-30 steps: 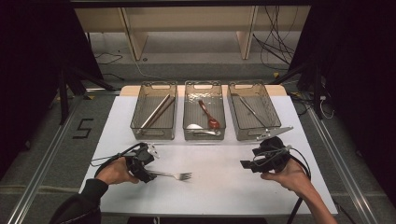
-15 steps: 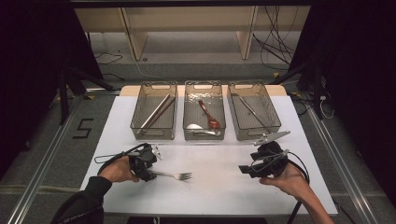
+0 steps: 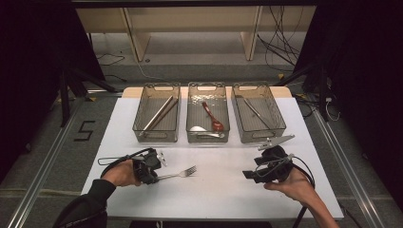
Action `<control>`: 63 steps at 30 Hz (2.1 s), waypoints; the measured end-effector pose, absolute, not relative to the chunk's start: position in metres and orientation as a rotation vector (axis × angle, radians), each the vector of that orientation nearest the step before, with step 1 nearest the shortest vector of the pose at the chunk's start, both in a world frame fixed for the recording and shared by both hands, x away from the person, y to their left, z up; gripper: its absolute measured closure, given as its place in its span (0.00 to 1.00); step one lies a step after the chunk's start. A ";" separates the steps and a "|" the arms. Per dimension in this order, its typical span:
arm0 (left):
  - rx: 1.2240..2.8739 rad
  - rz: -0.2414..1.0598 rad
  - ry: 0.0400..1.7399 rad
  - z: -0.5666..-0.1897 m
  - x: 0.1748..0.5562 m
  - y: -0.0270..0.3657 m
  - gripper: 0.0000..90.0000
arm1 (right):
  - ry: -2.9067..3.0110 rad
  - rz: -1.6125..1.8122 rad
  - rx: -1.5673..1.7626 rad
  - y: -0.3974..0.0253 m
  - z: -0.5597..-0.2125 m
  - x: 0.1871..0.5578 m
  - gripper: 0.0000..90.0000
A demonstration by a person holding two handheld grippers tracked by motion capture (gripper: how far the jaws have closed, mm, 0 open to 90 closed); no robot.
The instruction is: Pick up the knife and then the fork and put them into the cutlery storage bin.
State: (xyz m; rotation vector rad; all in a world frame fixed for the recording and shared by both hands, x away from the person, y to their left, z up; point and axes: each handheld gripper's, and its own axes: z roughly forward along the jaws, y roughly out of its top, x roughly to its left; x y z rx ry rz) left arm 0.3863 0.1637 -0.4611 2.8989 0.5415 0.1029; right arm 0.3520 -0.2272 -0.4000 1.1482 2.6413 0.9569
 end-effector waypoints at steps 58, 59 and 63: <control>2.841 0.087 0.169 -0.420 0.326 0.082 0.89 | 3.007 0.824 0.636 -0.102 -0.408 0.336 0.45; 2.841 0.085 0.165 -0.419 0.325 0.081 0.89 | 3.015 0.820 0.642 -0.101 -0.409 0.337 0.46; 2.842 0.097 0.155 -0.418 0.325 0.079 0.89 | 3.035 0.806 0.619 -0.099 -0.415 0.338 0.51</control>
